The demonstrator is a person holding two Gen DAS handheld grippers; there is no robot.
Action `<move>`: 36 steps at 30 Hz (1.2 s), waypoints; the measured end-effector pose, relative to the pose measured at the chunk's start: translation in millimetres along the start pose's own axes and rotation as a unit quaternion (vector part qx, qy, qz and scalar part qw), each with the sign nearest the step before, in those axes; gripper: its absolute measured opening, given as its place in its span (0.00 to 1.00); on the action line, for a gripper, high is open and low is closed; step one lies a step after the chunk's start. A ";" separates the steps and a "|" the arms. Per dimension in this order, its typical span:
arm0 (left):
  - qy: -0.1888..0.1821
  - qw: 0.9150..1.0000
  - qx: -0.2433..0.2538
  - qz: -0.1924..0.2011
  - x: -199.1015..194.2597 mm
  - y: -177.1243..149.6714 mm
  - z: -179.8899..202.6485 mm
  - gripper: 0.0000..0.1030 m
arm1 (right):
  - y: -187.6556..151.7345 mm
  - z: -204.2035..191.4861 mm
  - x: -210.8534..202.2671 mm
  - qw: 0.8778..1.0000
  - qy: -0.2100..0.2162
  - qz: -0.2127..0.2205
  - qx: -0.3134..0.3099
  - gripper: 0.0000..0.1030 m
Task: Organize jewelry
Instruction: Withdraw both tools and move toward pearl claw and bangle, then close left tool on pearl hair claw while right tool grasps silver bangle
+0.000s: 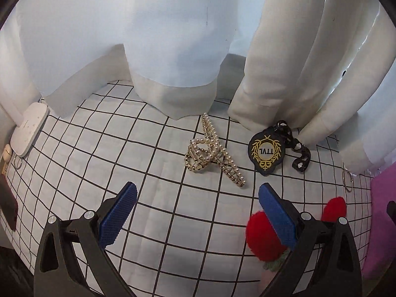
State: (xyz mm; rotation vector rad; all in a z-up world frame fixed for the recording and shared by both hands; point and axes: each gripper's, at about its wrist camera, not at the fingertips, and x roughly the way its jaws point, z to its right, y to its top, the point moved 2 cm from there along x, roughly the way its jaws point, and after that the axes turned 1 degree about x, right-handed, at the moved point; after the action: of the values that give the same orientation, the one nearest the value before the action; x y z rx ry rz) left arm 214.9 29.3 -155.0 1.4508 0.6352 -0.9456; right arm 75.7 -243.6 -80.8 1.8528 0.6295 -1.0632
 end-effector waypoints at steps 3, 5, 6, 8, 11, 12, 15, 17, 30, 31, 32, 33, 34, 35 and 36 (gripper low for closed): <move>0.001 1.000 -0.001 -0.006 18.7 11.2 4.0 0.94 | 4.5 0.6 20.6 1.000 -0.006 -0.007 -0.001 0.68; 0.003 1.000 0.001 -0.007 29.3 16.7 5.8 0.94 | 7.2 0.5 34.2 1.000 -0.013 -0.012 -0.004 0.68; 0.005 1.000 0.003 -0.009 34.4 18.7 6.4 0.94 | 8.2 0.6 40.7 1.000 -0.016 -0.015 -0.006 0.68; 0.008 1.000 0.005 -0.014 44.5 21.8 6.4 0.94 | 10.3 2.0 53.7 1.000 -0.016 -0.025 -0.005 0.68; 0.013 1.000 -0.001 -0.021 55.2 25.3 4.6 0.94 | 12.3 3.7 66.8 0.999 -0.020 -0.033 -0.003 0.68; 0.013 1.000 -0.003 -0.023 58.4 26.7 4.2 0.94 | 12.9 3.9 70.3 0.999 -0.022 -0.034 -0.004 0.68; 0.016 0.999 -0.005 -0.029 66.0 29.0 2.6 0.94 | 14.0 4.3 79.6 0.999 -0.024 -0.043 -0.008 0.68; 0.015 0.999 -0.006 -0.030 69.6 30.7 2.7 0.94 | 14.1 5.0 82.5 0.999 -0.022 -0.047 -0.007 0.68; 0.017 0.999 0.000 -0.035 79.9 32.4 0.0 0.94 | 14.7 26.3 112.0 0.996 -0.063 -0.071 -0.002 0.68; 0.017 0.999 0.000 -0.036 81.0 32.2 0.9 0.94 | 15.3 28.7 114.9 0.995 -0.067 -0.072 -0.002 0.68; 0.017 0.999 0.000 -0.035 81.6 32.1 1.5 0.94 | 15.9 31.2 118.5 0.995 -0.072 -0.076 -0.002 0.68; 0.018 0.999 0.001 -0.035 82.5 31.8 2.2 0.94 | 16.2 34.0 122.3 0.994 -0.074 -0.081 -0.001 0.68; 0.019 0.999 0.002 -0.035 83.4 31.7 3.5 0.94 | 16.5 36.7 125.7 0.994 -0.073 -0.085 0.002 0.68; 0.018 0.999 0.002 -0.035 85.2 31.8 5.8 0.94 | 17.2 38.8 127.9 0.994 -0.071 -0.084 0.004 0.68; 0.019 0.999 0.003 -0.036 86.5 31.7 7.6 0.94 | 18.6 39.4 127.9 0.994 -0.072 -0.078 0.001 0.68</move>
State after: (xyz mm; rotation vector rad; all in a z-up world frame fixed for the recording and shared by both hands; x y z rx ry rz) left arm 284.7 5.1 -210.6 1.4610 0.7171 -0.9790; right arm 138.0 -287.1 -192.6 1.7313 0.6958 -1.2877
